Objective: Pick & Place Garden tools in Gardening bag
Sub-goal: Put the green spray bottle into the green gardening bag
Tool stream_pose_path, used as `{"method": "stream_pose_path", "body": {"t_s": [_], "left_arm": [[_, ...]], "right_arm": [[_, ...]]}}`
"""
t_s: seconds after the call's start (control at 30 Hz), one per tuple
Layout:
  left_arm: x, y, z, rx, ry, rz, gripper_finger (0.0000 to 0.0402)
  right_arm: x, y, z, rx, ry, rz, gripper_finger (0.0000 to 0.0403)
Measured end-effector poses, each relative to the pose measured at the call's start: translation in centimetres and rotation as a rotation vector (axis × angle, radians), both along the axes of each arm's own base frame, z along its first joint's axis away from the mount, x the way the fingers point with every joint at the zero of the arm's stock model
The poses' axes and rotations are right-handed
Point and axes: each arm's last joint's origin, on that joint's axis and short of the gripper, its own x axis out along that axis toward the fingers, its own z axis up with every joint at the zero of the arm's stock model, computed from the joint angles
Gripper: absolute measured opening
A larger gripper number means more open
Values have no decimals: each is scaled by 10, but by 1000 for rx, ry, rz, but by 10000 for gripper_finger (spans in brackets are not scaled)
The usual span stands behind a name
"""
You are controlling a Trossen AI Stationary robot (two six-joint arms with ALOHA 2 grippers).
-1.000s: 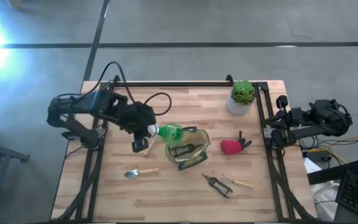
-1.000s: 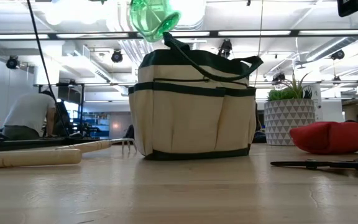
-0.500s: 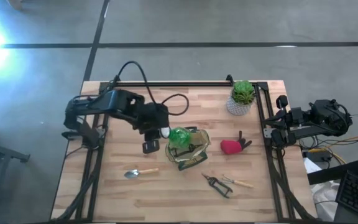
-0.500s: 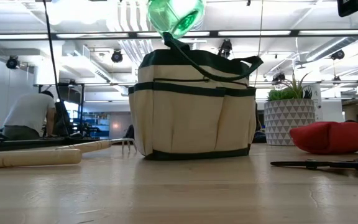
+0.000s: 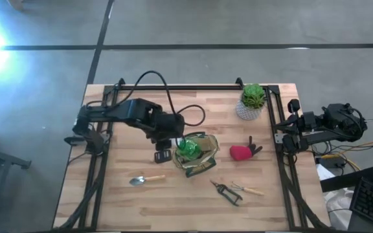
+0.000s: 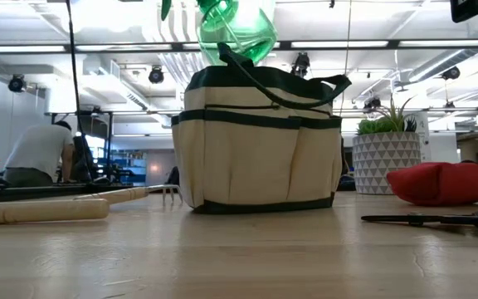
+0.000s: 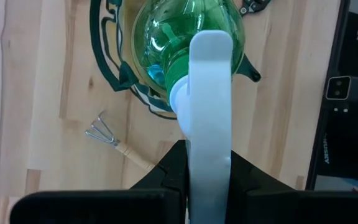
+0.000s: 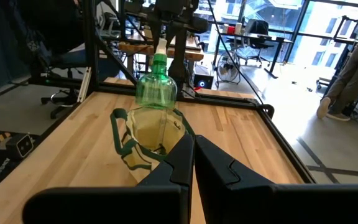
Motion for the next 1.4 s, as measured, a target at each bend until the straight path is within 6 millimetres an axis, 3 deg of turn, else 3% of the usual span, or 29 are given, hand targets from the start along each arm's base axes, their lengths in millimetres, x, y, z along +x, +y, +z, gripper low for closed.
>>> {"method": "stream_pose_path", "body": {"t_s": [0.63,1.4], "left_arm": [[13,-2,-49,16,185,-5,50],[20,1,-69,38,211,-15,50]], "right_arm": [[0,0,0,0,0,0,8],[0,0,0,0,0,1,8]]}}
